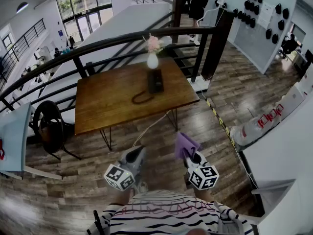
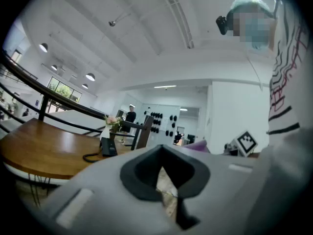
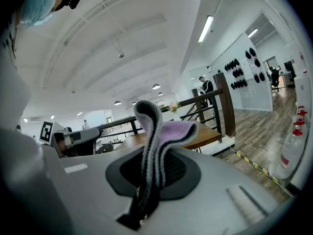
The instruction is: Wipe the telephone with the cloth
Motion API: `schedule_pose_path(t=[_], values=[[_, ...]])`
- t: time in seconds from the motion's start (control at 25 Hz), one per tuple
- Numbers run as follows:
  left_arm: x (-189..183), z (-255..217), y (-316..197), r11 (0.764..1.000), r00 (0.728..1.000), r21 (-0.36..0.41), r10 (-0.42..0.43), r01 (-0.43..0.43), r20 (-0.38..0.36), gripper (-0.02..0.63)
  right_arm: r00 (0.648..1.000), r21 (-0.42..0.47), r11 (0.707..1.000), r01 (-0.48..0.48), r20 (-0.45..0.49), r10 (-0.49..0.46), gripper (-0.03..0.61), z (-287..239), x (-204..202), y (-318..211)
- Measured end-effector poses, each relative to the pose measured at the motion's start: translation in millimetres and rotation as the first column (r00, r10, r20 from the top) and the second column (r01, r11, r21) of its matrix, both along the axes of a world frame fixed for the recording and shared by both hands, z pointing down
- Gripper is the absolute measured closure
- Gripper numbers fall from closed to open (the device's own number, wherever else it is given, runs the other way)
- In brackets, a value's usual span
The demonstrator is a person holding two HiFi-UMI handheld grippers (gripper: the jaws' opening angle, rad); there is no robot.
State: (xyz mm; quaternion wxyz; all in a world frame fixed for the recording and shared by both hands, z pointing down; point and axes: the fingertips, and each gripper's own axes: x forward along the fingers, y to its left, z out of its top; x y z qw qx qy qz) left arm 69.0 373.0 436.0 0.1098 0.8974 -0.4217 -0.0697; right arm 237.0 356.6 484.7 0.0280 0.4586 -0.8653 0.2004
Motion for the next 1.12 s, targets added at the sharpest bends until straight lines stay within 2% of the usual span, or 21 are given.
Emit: schedule_pose_path(t=[0.4, 0.8, 1.0, 1.12], values=[[-57, 3, -27, 0.999, 0.999, -0.001, 0.036, -0.036, -0.018, 0.617, 0.998, 0.001, 1.000, -0.031, 0.051, 0.031, 0.545, -3, -57, -26], [-138, 13, -64, 0.994, 0.994, -0.023, 0.103, -0.104, -0.037, 0.617, 0.987, -0.019, 0.989, -0.149, 0.061, 0.150, 0.545, 1, -119, -55], [-169, 19, -85, 0.989, 0.989, -0.047, 0.140, -0.143, -0.047, 0.617, 0.971, -0.040, 0.972, -0.232, 0.056, 0.234, 0.545, 3, -131, -69], [-175, 22, -100, 0.987, 0.987, -0.056, 0.149, -0.152, -0.061, 0.616, 0.965, -0.053, 0.965, -0.257, 0.047, 0.259, 0.545, 4, -132, -79]])
